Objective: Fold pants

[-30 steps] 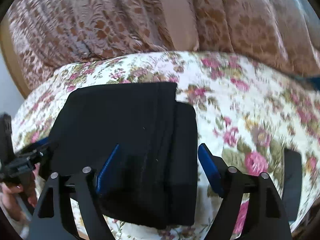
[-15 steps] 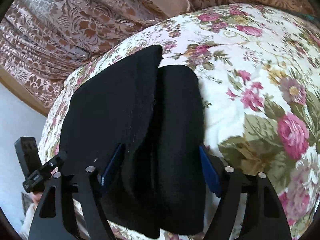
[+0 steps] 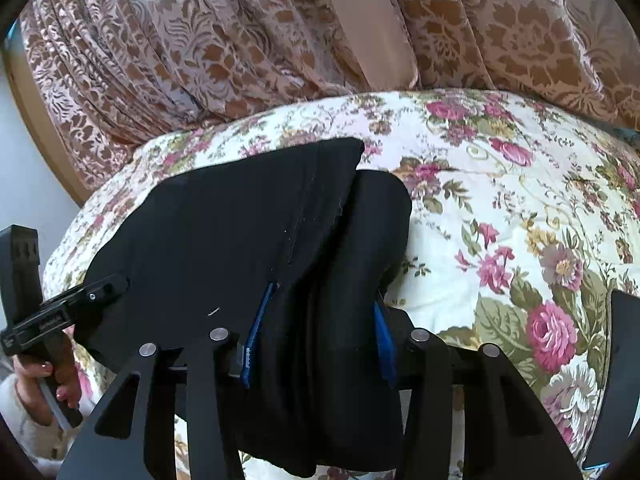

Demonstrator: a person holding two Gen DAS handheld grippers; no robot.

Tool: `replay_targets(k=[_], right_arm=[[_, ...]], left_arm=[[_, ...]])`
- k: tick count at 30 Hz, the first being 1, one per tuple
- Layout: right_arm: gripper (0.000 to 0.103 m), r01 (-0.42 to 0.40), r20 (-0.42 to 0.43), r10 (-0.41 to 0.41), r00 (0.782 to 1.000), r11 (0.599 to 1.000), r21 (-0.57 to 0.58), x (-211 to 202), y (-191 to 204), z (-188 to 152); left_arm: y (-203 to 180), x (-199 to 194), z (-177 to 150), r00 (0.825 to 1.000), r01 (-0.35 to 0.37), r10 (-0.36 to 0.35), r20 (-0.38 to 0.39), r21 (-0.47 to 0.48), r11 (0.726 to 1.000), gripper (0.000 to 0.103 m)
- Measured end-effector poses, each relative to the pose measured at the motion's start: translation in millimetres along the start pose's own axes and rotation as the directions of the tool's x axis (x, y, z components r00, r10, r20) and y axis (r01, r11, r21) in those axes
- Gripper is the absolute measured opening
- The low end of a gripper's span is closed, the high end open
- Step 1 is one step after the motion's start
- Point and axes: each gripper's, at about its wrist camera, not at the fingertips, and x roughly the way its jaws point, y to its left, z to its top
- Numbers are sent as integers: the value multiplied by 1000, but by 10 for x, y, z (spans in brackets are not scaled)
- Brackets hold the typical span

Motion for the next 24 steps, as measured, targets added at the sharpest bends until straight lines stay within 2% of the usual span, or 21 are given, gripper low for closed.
replay_targets(k=[4,12,19,24], right_arm=[[43,6,43,-5,999,1000,-15,-34,33,31],[42,-8,145,18,989,998,-68,-26,161,332],[41,-9,187,22,982,997,-70,342,177,777],[41,8,209,11,978,996,-93,729,195,1161]], left_arm=[[-103,-126,73,999,-10,8,49,35,999,35],[-85,-200,445,991,-54,43,129,83,995,34],[108,110,931,980,-126,107,166,110,986,34],[325,464,1334,978,-142,129,167,69,987,34]])
